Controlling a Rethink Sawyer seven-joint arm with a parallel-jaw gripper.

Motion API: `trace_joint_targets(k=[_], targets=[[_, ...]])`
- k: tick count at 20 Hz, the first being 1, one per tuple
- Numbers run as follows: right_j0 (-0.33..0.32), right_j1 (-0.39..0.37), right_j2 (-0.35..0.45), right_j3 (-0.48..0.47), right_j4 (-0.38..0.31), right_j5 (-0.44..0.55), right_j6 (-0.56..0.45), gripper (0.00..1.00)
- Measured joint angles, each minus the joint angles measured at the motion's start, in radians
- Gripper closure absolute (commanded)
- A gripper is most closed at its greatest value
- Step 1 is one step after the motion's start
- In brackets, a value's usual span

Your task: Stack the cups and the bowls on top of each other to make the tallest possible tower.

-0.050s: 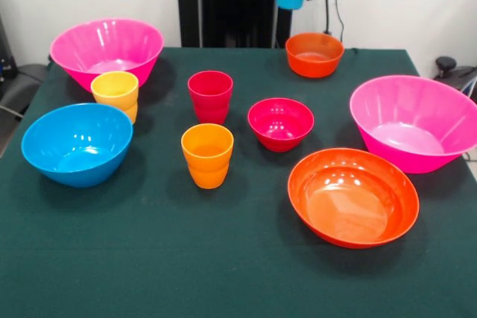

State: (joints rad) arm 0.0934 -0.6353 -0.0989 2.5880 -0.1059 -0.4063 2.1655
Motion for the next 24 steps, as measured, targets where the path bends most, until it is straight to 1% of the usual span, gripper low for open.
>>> trace_joint_targets(k=[3, 6, 9, 15, 16, 19, 22, 24], targets=[[0.051, 0.004, 0.019, 0.017, 0.027, -0.013, 0.074, 1.0], [0.084, 0.005, 0.032, 0.03, 0.035, -0.012, 0.141, 1.0], [0.097, 0.019, 0.035, 0.032, 0.035, -0.012, 0.181, 1.0], [0.086, 0.124, 0.033, 0.014, 0.008, -0.025, 0.194, 1.0], [0.08, 0.168, 0.029, 0.003, -0.003, -0.042, 0.194, 1.0], [0.075, 0.209, 0.026, -0.009, -0.008, -0.064, 0.194, 1.0], [0.073, 0.275, 0.023, -0.027, -0.009, -0.107, 0.194, 1.0], [0.073, 0.298, 0.023, -0.036, -0.009, -0.123, 0.194, 1.0]])
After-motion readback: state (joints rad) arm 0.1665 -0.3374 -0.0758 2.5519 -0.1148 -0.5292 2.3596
